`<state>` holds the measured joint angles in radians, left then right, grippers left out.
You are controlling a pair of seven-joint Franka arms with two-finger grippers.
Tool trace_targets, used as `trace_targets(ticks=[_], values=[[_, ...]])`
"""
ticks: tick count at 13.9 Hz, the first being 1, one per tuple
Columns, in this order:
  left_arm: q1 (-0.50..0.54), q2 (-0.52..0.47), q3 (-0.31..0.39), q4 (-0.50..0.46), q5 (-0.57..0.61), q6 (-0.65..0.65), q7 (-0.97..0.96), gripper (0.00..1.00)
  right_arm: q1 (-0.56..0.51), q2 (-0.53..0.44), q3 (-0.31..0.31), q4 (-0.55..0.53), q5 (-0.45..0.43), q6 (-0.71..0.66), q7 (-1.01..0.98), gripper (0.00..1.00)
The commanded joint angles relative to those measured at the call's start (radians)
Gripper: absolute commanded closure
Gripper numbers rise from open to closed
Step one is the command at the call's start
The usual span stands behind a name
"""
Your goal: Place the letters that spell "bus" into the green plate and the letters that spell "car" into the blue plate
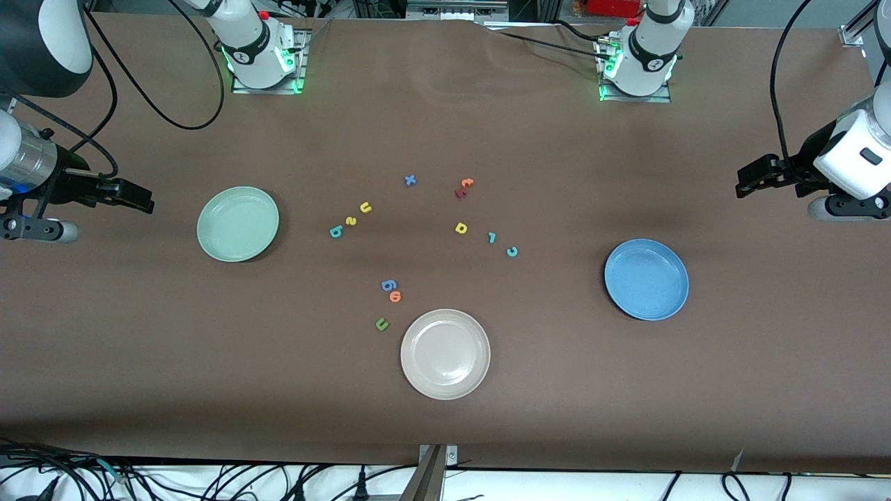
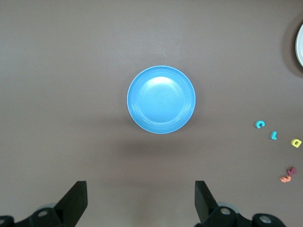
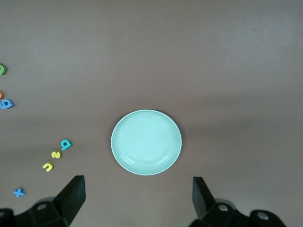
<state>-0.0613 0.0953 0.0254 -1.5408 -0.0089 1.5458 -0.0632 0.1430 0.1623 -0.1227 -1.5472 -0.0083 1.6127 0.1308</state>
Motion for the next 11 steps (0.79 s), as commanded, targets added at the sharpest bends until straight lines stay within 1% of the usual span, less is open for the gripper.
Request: trace_targets(ticks=[1, 5, 9, 11], values=[[-0.017, 0.011, -0.001, 0.015, -0.020, -0.009, 0.006, 0.00, 0.042, 0.000, 0.000, 0.006, 0.007, -0.002, 0.088, 0.00], [-0.017, 0.014, -0.001, 0.015, -0.022, -0.009, 0.008, 0.00, 0.121, 0.037, 0.001, 0.006, 0.014, 0.029, 0.289, 0.00], [-0.015, 0.021, -0.001, 0.015, -0.022, -0.009, 0.008, 0.00, 0.225, 0.114, 0.001, 0.004, 0.014, 0.116, 0.536, 0.00], [-0.015, 0.021, -0.001, 0.016, -0.022, -0.009, 0.006, 0.00, 0.260, 0.157, 0.001, -0.004, 0.016, 0.157, 0.660, 0.01]])
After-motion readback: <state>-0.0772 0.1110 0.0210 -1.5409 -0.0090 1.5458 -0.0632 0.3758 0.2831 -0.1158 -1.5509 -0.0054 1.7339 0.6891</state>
